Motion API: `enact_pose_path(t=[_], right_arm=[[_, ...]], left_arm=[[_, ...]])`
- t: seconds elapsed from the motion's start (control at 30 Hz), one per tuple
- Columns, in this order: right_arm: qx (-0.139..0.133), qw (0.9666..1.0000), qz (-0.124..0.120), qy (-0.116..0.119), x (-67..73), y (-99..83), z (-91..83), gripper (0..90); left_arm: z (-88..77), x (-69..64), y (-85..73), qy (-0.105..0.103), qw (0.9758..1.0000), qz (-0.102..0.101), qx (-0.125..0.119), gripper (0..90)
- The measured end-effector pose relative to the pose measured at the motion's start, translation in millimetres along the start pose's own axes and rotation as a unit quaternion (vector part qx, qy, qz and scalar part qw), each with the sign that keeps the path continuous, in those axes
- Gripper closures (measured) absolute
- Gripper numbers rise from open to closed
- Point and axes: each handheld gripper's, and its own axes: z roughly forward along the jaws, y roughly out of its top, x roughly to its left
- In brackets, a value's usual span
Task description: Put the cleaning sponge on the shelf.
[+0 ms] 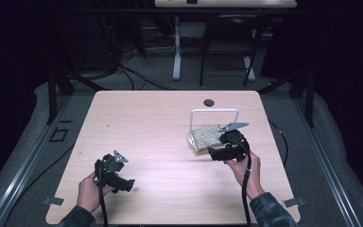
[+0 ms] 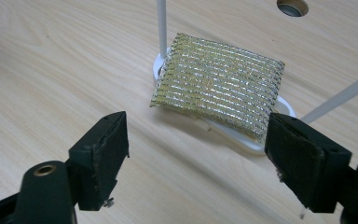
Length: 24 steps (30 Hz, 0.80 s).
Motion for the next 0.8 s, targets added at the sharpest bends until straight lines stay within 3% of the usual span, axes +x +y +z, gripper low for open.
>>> enact_pose_path(t=[0.33,0.5,0.8], right_arm=[[0.0,0.9997,-0.025,0.004,2.7,-17.1,-27.1,14.2],[-0.005,0.9997,-0.023,0.005,-0.8,-28.7,-40.1,13.3],[0.01,0.9998,-0.017,0.0,-8.9,-59.0,-52.1,8.6]], left_arm=[[0.1,-1.0,0.4,0.002,1.0,0.001,-0.001,1.1],[0.7,-1.9,0.5,0.0,1.0,0.002,0.0,1.0],[1.6,-2.8,0.3,-0.001,1.0,0.003,0.004,1.0]])
